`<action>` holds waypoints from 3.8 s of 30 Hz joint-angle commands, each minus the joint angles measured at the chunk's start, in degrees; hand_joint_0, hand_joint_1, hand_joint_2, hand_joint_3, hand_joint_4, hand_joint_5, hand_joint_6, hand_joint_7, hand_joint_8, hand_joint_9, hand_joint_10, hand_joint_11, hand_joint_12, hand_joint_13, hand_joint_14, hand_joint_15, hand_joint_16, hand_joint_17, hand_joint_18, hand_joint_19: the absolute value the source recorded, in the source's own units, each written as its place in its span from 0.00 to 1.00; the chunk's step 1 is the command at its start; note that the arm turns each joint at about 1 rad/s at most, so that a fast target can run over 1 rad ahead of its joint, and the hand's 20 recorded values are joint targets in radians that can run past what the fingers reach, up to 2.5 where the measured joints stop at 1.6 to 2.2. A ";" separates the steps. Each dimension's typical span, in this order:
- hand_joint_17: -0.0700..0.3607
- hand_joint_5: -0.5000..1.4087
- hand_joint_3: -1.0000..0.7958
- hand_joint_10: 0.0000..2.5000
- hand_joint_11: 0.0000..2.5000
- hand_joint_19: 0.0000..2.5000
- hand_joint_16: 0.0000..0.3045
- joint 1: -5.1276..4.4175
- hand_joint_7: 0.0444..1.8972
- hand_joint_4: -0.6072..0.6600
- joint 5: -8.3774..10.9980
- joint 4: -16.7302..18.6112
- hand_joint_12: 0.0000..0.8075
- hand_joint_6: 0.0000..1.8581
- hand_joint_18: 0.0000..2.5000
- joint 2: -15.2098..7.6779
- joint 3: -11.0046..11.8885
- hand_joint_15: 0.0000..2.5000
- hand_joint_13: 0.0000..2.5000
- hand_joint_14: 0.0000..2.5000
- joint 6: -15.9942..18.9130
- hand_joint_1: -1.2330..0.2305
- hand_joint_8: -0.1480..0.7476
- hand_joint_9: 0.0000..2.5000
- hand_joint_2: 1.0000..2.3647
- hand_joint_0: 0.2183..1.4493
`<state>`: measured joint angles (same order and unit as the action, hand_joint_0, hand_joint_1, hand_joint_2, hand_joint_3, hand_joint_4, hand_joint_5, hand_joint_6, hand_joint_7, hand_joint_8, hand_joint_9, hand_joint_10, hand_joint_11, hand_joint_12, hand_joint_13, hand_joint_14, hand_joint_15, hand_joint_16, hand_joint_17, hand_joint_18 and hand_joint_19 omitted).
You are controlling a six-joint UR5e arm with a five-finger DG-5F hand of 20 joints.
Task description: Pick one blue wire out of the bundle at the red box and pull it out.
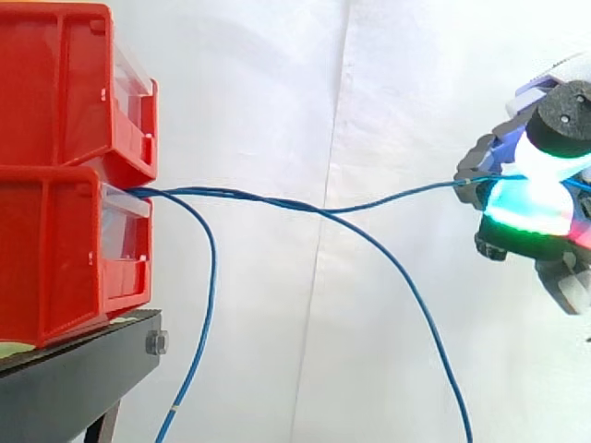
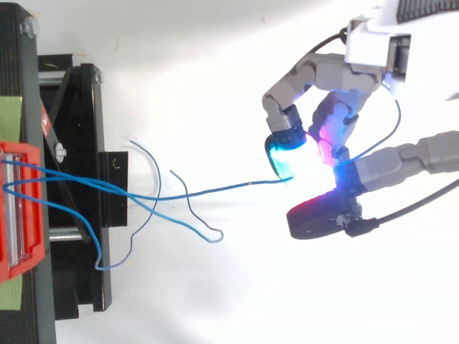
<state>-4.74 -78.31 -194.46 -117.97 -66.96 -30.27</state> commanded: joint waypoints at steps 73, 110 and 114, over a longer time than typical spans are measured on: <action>0.48 0.24 0.52 0.01 0.26 0.16 0.20 -2.12 0.63 0.43 0.09 15.87 0.58 0.49 0.38 0.10 -5.55 0.21 0.38 0.01 5.30 0.26 0.56 0.47 0.01 0.30; 0.47 0.24 0.51 0.00 0.25 0.16 0.19 -2.12 0.59 0.42 0.17 15.87 0.58 0.49 0.37 0.10 -5.55 0.21 0.37 0.01 5.22 0.26 0.56 0.47 0.01 0.30; 0.47 0.24 0.51 0.00 0.25 0.16 0.19 -2.20 0.60 0.42 0.09 15.87 0.58 0.49 0.37 0.10 -5.55 0.21 0.37 0.01 5.22 0.26 0.56 0.47 0.01 0.30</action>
<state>-6.88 -78.18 -178.59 -117.86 -72.51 -25.05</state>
